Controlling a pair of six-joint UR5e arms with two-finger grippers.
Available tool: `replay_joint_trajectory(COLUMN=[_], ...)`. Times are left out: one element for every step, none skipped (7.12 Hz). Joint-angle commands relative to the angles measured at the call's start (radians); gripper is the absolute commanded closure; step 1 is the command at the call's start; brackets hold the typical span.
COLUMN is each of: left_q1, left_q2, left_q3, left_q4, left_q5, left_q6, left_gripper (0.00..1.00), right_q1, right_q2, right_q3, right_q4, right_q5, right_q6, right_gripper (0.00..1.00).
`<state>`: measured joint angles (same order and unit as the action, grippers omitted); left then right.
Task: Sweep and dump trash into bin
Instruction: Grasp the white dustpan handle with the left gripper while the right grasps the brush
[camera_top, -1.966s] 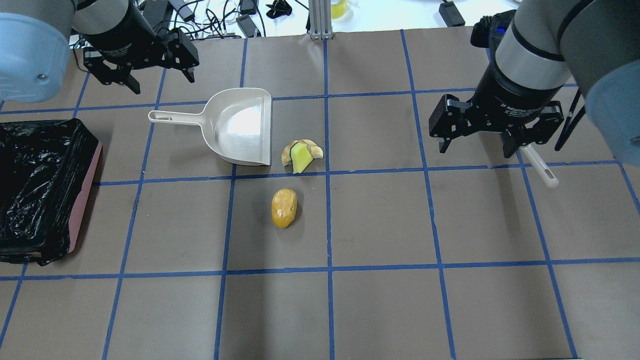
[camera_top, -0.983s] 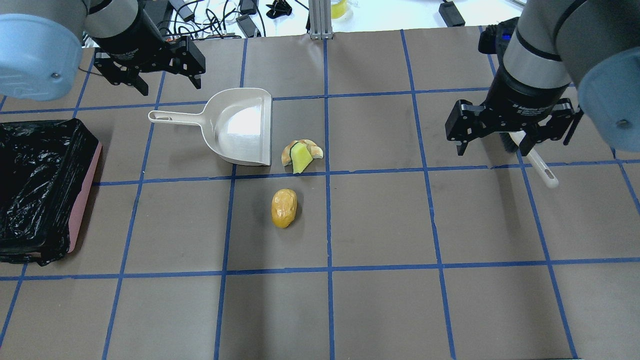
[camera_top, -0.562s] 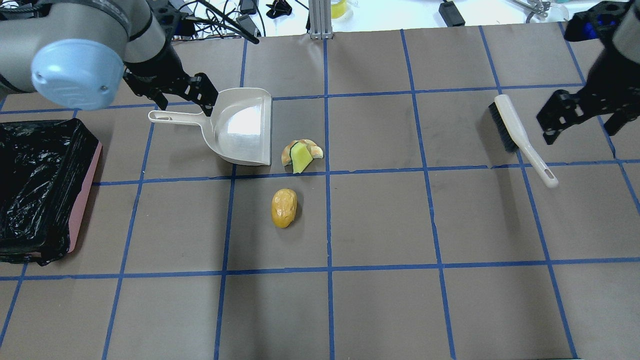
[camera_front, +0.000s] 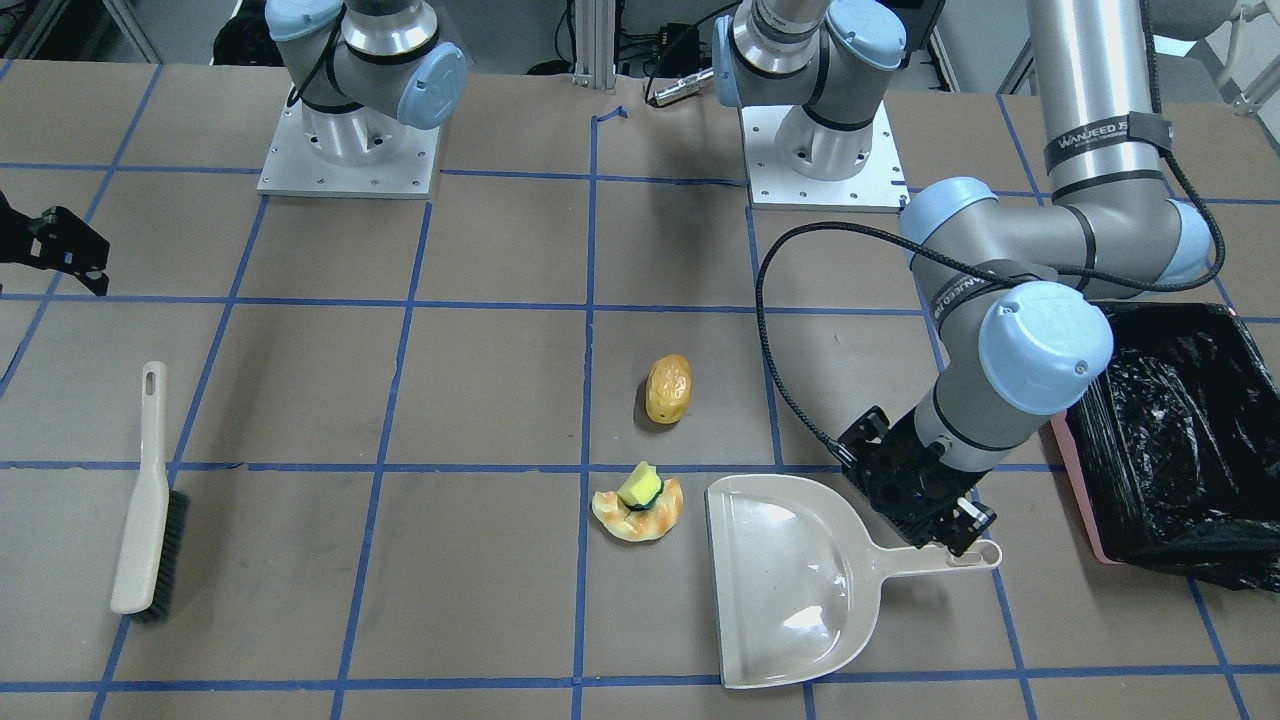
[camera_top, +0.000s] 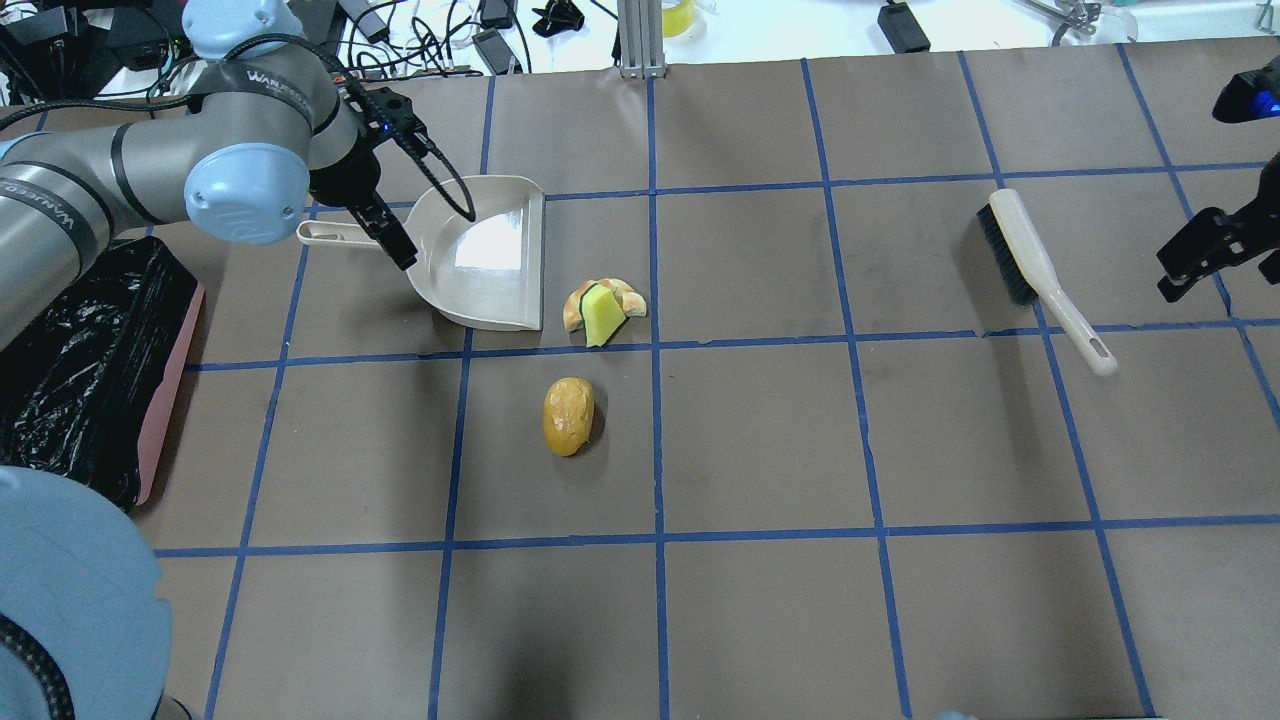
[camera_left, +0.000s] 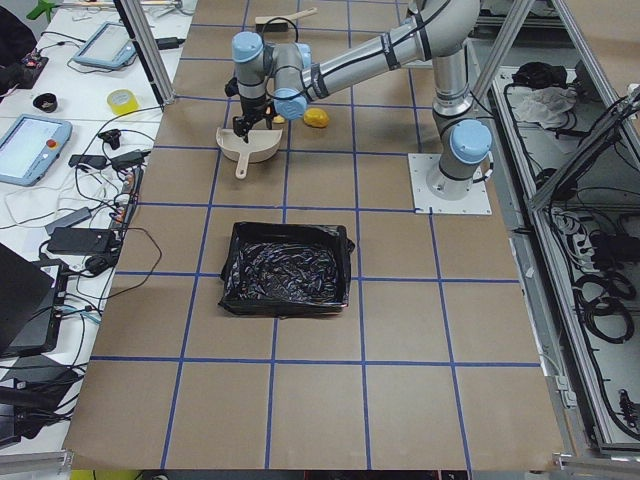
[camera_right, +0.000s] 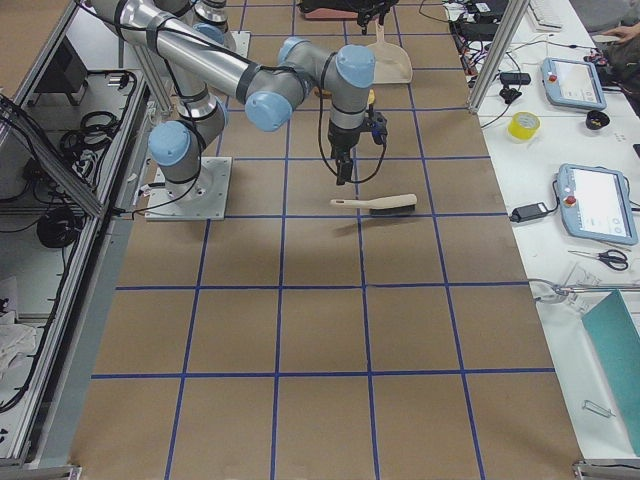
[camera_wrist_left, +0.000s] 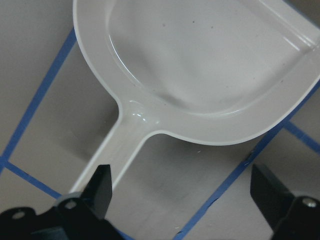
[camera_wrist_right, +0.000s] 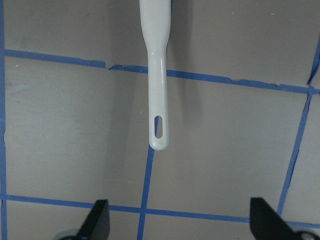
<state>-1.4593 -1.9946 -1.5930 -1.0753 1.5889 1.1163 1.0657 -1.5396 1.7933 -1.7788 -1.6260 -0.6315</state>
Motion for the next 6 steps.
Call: replay_joint_trajectory(left_q1=[0.02, 0.02, 0.02, 0.02, 0.02, 0.02], left_q2=[-0.064, -0.097, -0.122, -0.137, -0.151, -0.151], left_q3=[0.075, 0.082, 0.087, 0.09, 0.073, 0.07], left_q4=[0.009, 0.011, 0.014, 0.027, 0.061, 0.078], left_q5=[0.123, 0.132, 0.125, 0.125, 0.106, 0.073], left_q6=[0.369, 0.47, 0.49, 0.513, 0.54, 0.539], left_gripper=[0.0, 0.01, 0.02, 0.03, 0.09, 0.09], right_q1=[-0.001, 0.003, 0.005, 0.005, 0.007, 0.007], right_q2=[0.076, 0.102, 0.114, 0.125, 0.148, 0.168], right_q3=[0.066, 0.083, 0.107, 0.147, 0.187, 0.202], right_q4=[-0.129, -0.178, -0.206, -0.272, -0.347, -0.376], right_q5=[0.006, -0.003, -0.003, -0.003, -0.002, 0.002], right_q6=[-0.005, -0.004, 0.01, 0.012, 0.01, 0.013], right_gripper=[0.0, 0.0, 0.01, 0.01, 0.01, 0.01])
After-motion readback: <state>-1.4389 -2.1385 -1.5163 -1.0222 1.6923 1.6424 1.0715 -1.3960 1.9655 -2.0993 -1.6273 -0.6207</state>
